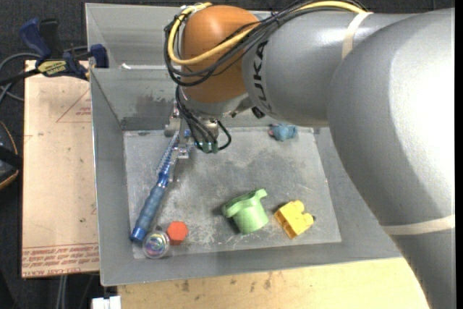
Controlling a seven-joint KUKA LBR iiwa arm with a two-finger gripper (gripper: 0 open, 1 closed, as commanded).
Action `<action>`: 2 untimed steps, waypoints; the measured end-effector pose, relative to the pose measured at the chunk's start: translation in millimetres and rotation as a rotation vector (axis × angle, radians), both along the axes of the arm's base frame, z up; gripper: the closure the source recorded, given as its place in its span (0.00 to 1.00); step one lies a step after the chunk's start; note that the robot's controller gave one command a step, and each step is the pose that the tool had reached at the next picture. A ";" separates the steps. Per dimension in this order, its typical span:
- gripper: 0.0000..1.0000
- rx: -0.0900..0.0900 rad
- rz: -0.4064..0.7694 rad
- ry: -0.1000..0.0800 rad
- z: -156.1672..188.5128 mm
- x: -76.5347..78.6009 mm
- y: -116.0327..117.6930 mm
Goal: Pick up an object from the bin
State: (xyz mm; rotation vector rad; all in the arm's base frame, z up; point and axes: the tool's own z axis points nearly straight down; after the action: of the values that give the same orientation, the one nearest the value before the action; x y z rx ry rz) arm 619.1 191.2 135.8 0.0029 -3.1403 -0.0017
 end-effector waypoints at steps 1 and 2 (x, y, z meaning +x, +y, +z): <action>0.00 0.003 0.083 -0.013 -60.7 -40.9 8.8; 1.00 0.002 0.084 -0.018 -58.8 -38.7 7.3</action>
Offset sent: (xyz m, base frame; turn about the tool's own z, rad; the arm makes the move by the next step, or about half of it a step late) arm -0.0445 0.0069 -0.0658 -0.0828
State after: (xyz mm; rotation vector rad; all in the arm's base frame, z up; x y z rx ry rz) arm 580.4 198.5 77.0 0.1355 -3.1556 -0.0053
